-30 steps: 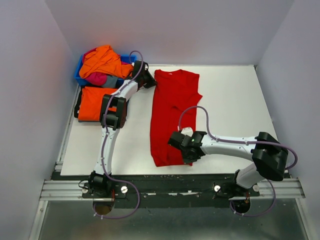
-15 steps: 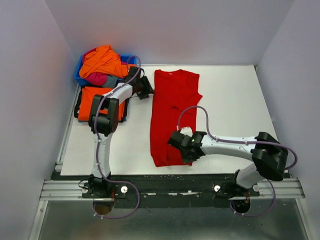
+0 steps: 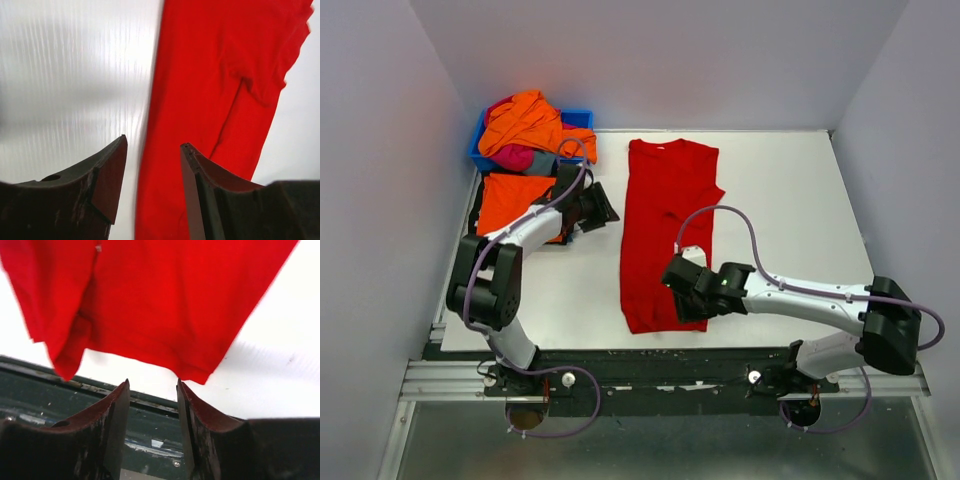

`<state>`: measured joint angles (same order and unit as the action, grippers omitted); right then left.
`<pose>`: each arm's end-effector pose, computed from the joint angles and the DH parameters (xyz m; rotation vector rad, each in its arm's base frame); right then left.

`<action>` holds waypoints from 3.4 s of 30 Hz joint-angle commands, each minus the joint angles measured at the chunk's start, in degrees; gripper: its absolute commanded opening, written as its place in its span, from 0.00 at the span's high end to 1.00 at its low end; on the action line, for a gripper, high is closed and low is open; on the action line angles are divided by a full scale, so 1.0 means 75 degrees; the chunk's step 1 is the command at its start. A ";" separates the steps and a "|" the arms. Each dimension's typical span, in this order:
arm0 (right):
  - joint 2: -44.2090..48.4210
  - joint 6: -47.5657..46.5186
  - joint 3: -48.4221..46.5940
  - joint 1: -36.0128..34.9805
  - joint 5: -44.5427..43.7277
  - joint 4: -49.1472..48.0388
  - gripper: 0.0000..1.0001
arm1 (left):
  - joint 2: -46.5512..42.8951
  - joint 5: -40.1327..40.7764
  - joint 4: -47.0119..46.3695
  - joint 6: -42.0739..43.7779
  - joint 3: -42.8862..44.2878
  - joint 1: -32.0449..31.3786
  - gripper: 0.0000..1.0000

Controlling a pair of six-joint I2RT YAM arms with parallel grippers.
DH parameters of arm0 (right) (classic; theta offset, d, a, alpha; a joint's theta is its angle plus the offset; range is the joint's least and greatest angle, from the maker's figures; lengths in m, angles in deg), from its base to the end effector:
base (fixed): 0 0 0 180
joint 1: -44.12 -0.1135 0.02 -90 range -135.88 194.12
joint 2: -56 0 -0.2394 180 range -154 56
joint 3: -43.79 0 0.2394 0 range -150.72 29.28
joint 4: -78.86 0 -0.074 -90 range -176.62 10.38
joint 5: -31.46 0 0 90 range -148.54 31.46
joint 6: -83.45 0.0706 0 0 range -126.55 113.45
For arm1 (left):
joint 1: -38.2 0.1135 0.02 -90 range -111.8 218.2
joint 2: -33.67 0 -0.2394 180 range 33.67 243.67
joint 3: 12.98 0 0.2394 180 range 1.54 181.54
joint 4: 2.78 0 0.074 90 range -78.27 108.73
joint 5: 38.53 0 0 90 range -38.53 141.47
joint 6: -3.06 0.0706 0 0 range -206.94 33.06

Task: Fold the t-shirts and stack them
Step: Grab the bottom of the folded rectangular tshirt with both arms

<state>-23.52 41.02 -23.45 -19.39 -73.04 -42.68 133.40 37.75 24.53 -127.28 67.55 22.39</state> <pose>0.1306 0.2224 0.1636 -0.3212 2.7208 0.1860 0.3656 -0.1209 0.1673 -0.4109 2.4509 -0.7294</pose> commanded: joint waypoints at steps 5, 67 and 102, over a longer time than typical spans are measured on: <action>0.0128 -0.0016 0.0046 -0.0146 0.1698 -0.2282 0.40 | -0.0922 0.0353 -0.0827 -0.0281 -0.1244 -0.0200 0.41; -0.3904 -0.1632 -0.1747 0.1893 0.3528 -0.5063 0.99 | -0.4261 0.2309 -0.0090 -0.4126 -0.5474 -0.4935 0.77; -0.1117 -0.0836 0.0548 0.2315 0.3902 -0.4781 0.62 | -0.5247 0.2064 0.1988 -0.0975 -0.3869 -0.2640 0.43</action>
<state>-37.03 30.99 -24.96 -1.90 -44.43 -80.01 91.26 55.28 46.10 -142.56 37.00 -4.61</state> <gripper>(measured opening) 0.372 0.567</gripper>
